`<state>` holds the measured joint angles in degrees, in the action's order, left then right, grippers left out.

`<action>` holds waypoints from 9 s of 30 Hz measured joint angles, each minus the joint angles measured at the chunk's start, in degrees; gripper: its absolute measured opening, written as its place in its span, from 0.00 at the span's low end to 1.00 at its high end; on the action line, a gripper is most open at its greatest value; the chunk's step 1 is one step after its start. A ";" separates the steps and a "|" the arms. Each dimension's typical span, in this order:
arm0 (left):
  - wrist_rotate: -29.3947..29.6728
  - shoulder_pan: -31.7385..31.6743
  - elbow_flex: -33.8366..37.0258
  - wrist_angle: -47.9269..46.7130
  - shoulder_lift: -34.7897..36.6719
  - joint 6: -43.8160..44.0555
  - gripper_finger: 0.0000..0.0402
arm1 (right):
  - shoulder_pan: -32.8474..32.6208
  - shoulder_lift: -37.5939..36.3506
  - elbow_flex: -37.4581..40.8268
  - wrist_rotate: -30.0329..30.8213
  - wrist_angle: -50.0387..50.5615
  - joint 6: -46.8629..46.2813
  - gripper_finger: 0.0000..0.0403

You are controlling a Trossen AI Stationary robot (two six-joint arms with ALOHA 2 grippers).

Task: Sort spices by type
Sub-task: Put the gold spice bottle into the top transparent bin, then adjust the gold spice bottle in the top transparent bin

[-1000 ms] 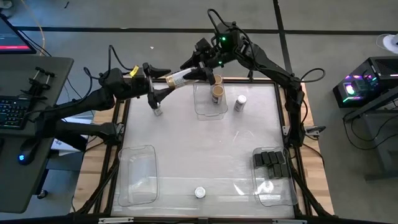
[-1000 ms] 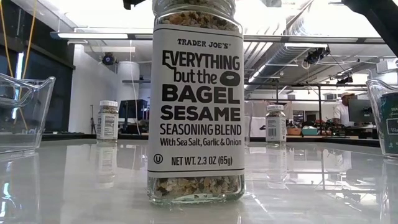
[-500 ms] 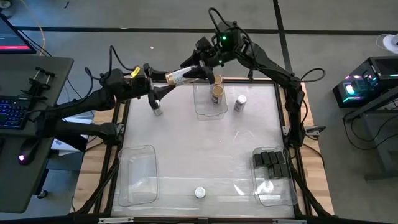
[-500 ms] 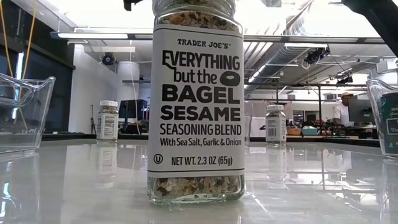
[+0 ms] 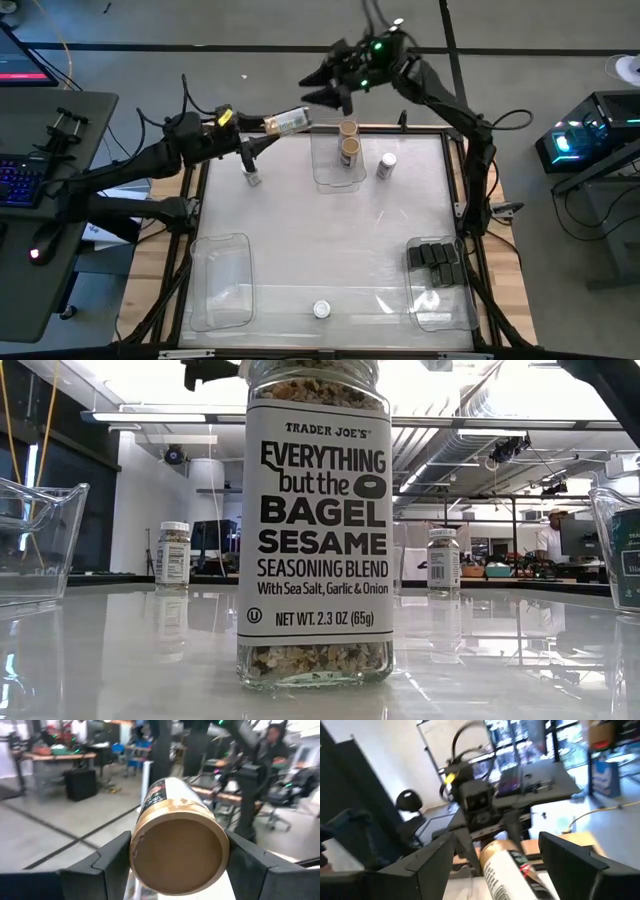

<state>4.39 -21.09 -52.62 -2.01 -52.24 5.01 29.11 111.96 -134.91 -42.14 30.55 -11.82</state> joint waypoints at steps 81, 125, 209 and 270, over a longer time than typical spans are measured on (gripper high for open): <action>-4.34 -10.91 -63.51 -65.32 -58.81 -14.45 0.74 | 6.73 -6.43 -0.02 1.73 16.39 7.66 0.71; -0.18 -16.34 -8.41 -59.28 -21.77 5.23 0.74 | -7.51 -7.88 27.09 11.70 7.74 -6.29 0.71; 23.46 5.83 -9.70 -36.75 -20.46 18.92 0.00 | 2.77 14.01 18.64 42.93 20.46 5.82 0.00; 22.70 3.05 -9.67 -38.46 -20.46 14.82 0.00 | 6.27 6.47 24.22 40.53 36.74 14.69 0.00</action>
<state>27.09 -18.04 -62.29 -40.47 -72.71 19.82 35.38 118.43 -110.69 -1.61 67.29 2.87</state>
